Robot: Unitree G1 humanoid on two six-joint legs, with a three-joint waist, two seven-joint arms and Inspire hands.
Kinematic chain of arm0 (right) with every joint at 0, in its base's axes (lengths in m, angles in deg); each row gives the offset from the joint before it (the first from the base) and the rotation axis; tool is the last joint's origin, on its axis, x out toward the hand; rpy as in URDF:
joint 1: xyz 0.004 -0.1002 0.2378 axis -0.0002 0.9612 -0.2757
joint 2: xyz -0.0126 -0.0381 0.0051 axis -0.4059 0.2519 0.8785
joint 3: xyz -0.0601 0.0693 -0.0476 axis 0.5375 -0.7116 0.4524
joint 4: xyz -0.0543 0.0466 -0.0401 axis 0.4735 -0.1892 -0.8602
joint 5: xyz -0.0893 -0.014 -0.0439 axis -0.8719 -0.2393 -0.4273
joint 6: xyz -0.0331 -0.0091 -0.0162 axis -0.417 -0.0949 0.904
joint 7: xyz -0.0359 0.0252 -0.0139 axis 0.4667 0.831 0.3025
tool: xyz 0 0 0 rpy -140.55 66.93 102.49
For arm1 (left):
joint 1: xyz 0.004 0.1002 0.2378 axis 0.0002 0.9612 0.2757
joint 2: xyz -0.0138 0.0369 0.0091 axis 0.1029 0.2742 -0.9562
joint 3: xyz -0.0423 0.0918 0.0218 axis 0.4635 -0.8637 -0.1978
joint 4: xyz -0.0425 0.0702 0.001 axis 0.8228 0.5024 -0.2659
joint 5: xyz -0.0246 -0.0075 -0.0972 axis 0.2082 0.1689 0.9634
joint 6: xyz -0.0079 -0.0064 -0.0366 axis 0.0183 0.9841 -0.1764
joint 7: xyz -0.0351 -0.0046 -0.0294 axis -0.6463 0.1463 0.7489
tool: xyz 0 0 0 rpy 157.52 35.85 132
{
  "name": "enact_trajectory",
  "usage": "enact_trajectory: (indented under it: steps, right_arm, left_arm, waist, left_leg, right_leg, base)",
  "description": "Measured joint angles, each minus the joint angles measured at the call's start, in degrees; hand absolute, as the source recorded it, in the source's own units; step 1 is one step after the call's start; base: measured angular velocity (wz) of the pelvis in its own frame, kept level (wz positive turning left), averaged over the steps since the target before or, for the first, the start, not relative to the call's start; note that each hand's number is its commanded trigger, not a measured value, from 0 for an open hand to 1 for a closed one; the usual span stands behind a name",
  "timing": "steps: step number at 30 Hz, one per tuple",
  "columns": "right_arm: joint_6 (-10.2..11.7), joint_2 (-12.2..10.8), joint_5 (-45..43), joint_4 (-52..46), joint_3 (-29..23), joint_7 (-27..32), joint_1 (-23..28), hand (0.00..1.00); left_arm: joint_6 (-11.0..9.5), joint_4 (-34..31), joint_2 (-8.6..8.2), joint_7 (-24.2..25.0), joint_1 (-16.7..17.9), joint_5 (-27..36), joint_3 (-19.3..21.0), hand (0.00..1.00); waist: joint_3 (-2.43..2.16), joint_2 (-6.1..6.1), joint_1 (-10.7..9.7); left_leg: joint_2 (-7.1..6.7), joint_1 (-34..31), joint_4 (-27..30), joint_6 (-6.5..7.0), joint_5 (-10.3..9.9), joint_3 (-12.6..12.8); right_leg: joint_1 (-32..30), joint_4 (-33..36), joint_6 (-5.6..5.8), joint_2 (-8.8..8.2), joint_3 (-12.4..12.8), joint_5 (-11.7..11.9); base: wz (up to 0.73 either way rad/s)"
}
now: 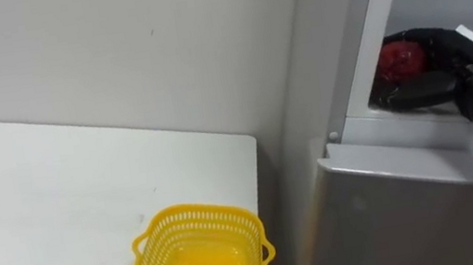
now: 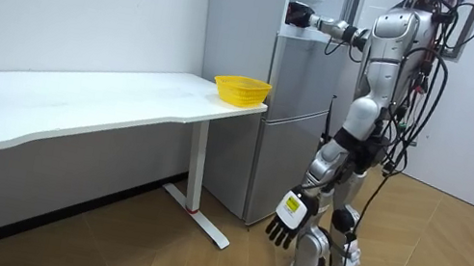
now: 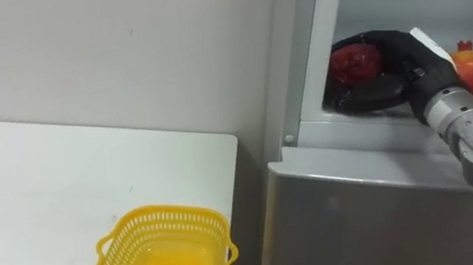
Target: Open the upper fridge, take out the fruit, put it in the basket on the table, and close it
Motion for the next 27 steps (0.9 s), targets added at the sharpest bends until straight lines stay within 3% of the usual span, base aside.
enact_trajectory:
  steps: [3, 8, 12, 18, 23, 27]
  right_arm:
    - [-1.3, 0.0, -0.4, -3.4, 0.2, 1.3, 0.6, 1.00]
    - [-1.5, -0.2, -3.5, -11.5, -0.1, 5.1, 4.3, 1.00]
    - [-2.6, -1.7, -8.3, -21.0, -1.4, 9.1, 9.2, 1.00]
    - [-2.6, -4.1, -12.7, -32.6, -2.3, 12.9, 15.4, 1.00]
    - [-2.7, -5.1, -13.8, -41.3, -2.7, 14.1, 19.9, 1.00]
    - [-2.1, -8.9, -11.8, -51.1, -2.6, 13.9, 25.4, 1.00]
  left_arm:
    - [-0.1, 0.0, 0.00, -0.6, 0.2, 0.0, 0.0, 0.00]
    - [-0.8, 0.0, 0.00, -1.1, 1.2, 0.0, 0.1, 0.00]
    - [-2.1, 0.6, -0.19, -2.3, 1.0, 0.1, 0.0, 0.00]
    - [-3.8, 2.4, -0.39, -3.2, 0.9, 1.3, 0.0, 0.00]
    - [-4.8, 2.4, -0.69, -3.2, 1.8, 1.4, 0.0, 0.00]
    - [-5.4, 2.8, -1.33, -3.2, 3.4, 2.3, -0.7, 0.00]
  waist:
    - [-0.13, 0.70, -0.4]
    - [-0.18, 1.56, -0.6]
    - [-0.31, 1.82, -0.7]
    - [-0.27, 2.37, -1.7]
    - [-0.64, 3.37, -1.9]
    - [-0.73, 5.61, -3.4]
  left_leg:
    - [-0.01, 0.0, 0.0, 0.01, 0.0, 0.1]
    - [0.03, -0.1, 0.1, 0.02, 0.0, 0.6]
    - [0.07, 0.1, 0.1, 0.03, 0.0, 1.2]
    - [0.08, 0.1, -0.1, 0.03, 0.0, 1.6]
    - [0.13, 0.1, -0.3, 0.03, 0.0, 2.8]
    - [0.97, 2.2, -0.4, 0.04, 0.1, 0.6]
  right_leg:
    - [0.0, 0.0, 0.00, -0.02, 0.0, 0.0]
    - [-0.3, 0.0, 0.00, -0.05, 0.0, 0.0]
    - [-0.4, 0.0, 0.00, -0.03, 1.0, 0.0]
    - [-0.9, 0.0, 0.00, 0.03, 1.8, 0.0]
    - [-1.7, 0.1, 0.00, -0.02, 1.6, 0.0]
    - [-1.6, 3.6, 0.00, 0.46, 1.6, 0.0]
  base:
    - [0.00]
    - [-0.05]
    - [-0.11]
    - [-0.11]
    - [-0.16]
    - [-0.11]
